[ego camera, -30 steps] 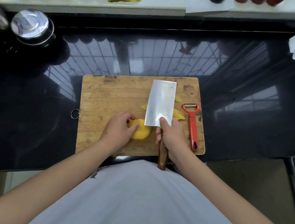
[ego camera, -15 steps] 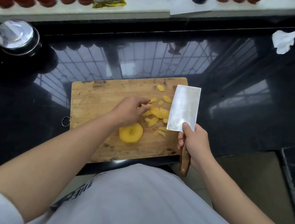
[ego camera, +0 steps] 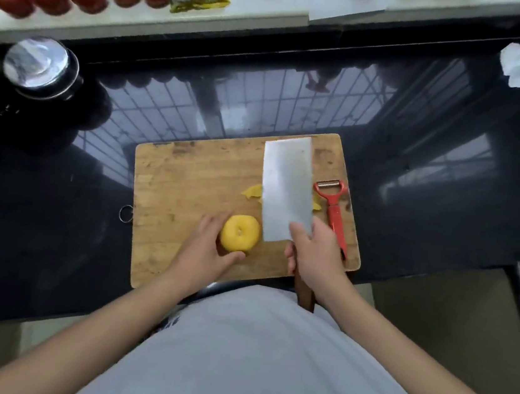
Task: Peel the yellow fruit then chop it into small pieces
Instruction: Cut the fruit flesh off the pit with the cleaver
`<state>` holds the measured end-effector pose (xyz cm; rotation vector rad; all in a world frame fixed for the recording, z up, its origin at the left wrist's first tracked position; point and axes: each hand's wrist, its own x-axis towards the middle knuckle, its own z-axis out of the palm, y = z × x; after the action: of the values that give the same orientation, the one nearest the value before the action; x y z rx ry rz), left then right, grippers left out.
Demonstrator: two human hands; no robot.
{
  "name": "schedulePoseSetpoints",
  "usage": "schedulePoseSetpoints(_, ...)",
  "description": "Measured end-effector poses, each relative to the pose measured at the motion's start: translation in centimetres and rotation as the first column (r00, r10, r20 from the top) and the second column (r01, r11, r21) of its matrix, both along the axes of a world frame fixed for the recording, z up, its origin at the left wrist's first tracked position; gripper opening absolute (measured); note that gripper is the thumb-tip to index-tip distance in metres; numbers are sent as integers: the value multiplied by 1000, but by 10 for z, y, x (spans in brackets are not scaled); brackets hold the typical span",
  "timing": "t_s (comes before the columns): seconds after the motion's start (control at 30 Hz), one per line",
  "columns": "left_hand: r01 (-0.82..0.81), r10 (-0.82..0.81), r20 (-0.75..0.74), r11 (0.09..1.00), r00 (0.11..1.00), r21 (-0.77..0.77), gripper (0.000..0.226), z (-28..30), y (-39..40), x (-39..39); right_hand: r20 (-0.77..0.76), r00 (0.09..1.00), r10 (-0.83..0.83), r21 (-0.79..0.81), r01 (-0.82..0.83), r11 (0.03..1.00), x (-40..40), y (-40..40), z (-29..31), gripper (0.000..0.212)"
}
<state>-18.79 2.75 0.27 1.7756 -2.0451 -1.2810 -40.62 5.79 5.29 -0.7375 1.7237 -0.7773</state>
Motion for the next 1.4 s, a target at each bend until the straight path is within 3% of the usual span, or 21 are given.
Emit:
schedulePoseSetpoints(0.4,-56,56,-7,993,998,-105,72,-5,4,-9,-230,968,97,-28,-107,994,44,-16,-20,31)
schedulePoseSetpoints(0.8,-31,35,42,994,998,-107,73,0,1,-7,-494,840,224,-103,-312,945,47,-18,-10,23)
schedulePoseSetpoints(1.0,-33,36,29,995,999,-97,73,-1,0,-6,-473,855,212,-107,-295,949,46,-20,-14,24)
schedulePoseSetpoints(1.2,-39,44,48,994,998,-98,74,-2,0,-7,-545,805,235,-144,-365,920,51,-18,-11,19)
schedulePoseSetpoints(1.4,-47,50,31,996,998,-74,75,-6,-2,-5,-329,940,93,-49,-116,992,48,-21,-26,28)
